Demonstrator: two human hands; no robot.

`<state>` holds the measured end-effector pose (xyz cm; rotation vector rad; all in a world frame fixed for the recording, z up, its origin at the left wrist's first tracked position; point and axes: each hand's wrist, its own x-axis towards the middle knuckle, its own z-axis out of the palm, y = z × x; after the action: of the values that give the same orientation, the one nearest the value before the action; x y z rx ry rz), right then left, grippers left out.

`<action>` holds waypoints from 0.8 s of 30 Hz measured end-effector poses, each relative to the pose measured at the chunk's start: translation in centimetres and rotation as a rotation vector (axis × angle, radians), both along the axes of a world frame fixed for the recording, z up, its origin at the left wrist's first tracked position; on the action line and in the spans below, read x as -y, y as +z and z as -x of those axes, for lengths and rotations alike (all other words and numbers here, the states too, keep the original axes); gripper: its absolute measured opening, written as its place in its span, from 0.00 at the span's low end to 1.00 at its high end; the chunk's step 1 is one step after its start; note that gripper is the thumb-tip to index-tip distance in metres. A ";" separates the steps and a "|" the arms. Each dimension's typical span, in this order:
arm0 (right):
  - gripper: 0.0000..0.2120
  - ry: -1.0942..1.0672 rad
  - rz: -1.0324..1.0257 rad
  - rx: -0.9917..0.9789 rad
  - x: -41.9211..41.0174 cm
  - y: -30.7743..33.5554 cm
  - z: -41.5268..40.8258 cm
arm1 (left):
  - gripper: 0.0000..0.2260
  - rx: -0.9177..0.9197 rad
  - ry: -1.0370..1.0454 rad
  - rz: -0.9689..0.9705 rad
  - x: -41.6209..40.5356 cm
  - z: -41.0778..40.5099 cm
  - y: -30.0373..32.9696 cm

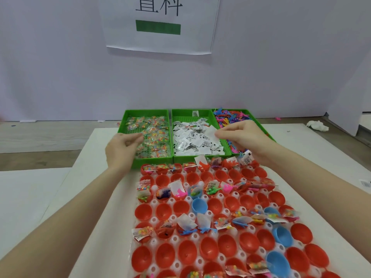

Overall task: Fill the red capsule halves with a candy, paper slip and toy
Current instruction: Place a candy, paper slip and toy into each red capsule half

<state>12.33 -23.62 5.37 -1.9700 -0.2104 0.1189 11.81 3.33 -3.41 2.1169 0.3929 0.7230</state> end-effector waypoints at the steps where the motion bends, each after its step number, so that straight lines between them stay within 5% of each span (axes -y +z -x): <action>1: 0.03 0.018 -0.042 -0.013 0.4 0.4 1.3 | 0.15 0.064 0.009 0.159 0.0 0.4 0.7; 6: 0.08 0.168 -0.177 0.004 1.5 1.9 8.1 | 0.10 0.198 -0.163 0.512 3.6 5.2 5.2; 13: 0.11 0.228 -0.098 0.271 2.0 3.0 14.4 | 0.09 -0.065 -0.751 0.720 12.1 14.8 8.0; 19: 0.09 0.087 -0.287 0.270 2.9 1.7 17.0 | 0.09 -0.050 -0.887 1.000 15.4 18.3 8.7; 24: 0.09 -0.025 -0.279 0.361 3.5 0.7 18.2 | 0.10 -0.020 -0.880 0.956 16.7 19.2 8.4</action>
<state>-5.86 -27.08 6.05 -1.7019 -0.4135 -0.2720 -7.43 -13.35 5.03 1.1720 -0.1892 -0.0434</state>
